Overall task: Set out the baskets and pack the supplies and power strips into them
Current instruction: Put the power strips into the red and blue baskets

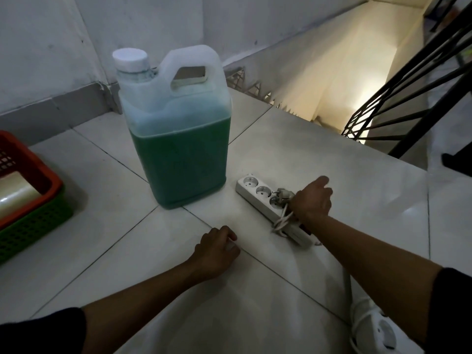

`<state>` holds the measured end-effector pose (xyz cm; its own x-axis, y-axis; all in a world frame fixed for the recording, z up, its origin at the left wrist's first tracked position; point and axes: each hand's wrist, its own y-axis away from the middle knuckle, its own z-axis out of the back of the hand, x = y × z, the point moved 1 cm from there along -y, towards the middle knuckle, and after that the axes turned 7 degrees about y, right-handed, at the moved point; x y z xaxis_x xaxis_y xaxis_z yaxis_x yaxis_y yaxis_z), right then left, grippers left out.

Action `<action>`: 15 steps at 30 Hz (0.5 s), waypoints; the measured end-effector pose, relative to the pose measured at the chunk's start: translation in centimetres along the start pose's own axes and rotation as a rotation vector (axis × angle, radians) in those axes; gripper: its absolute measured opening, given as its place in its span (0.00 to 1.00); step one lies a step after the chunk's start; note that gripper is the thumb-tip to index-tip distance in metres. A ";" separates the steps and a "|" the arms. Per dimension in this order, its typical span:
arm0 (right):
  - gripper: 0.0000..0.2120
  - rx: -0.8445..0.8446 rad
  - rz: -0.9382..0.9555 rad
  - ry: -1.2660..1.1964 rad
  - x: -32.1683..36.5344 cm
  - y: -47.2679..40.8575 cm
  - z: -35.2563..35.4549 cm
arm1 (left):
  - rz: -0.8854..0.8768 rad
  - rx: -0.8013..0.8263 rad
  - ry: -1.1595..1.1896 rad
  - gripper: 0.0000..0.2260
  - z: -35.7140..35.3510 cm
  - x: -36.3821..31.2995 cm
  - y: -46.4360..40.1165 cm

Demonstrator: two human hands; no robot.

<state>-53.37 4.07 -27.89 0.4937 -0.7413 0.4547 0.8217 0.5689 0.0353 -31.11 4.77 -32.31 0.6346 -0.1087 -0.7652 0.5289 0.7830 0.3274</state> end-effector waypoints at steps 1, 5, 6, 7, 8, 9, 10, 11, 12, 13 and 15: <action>0.17 0.010 0.004 0.015 -0.3 0.0 0.0 | -0.003 -0.001 -0.005 0.12 0.0 0.1 0.1; 0.11 0.094 0.337 0.211 -1.5 0.2 -1.1 | 0.000 -0.015 0.021 0.11 0.3 0.3 0.1; 0.11 0.169 0.404 0.205 -1.6 0.1 -1.2 | 0.001 -0.024 0.042 0.11 0.5 0.2 0.1; 0.11 0.253 0.444 0.163 -1.7 0.0 -1.2 | 0.005 -0.031 0.066 0.11 0.6 0.1 0.0; 0.13 0.347 0.452 0.112 -1.7 -0.1 -1.1 | 0.009 -0.030 0.092 0.11 0.6 -0.1 0.0; 0.19 0.444 0.424 0.079 -1.6 -0.1 -0.8 | 0.015 -0.020 0.124 0.12 0.7 -0.3 0.0; 0.26 0.531 0.392 0.078 -1.5 -0.1 -0.4 | 0.031 -0.002 0.160 0.12 0.7 -0.6 0.0; 0.29 0.599 0.369 0.105 -1.4 0.0 -0.1 | 0.063 0.024 0.204 0.13 0.6 -0.9 -0.1; 0.30 0.635 0.369 0.126 -1.3 0.3 -0.1 | 0.102 0.051 0.266 0.13 0.3 -1.1 -0.3; 0.30 0.648 0.372 0.151 -1.3 0.6 -0.3 | 0.148 0.071 0.355 0.12 -0.2 -1.3 -0.6; 0.28 0.674 0.358 0.115 -1.2 1.8 -1.1 | 0.237 0.074 0.597 0.10 -1.1 -2.3 -1.0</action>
<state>-52.15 5.56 -29.37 0.7533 -0.4826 0.4468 0.2733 0.8476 0.4548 -33.68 4.90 -31.49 0.3271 0.4380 -0.8374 0.4639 0.6976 0.5460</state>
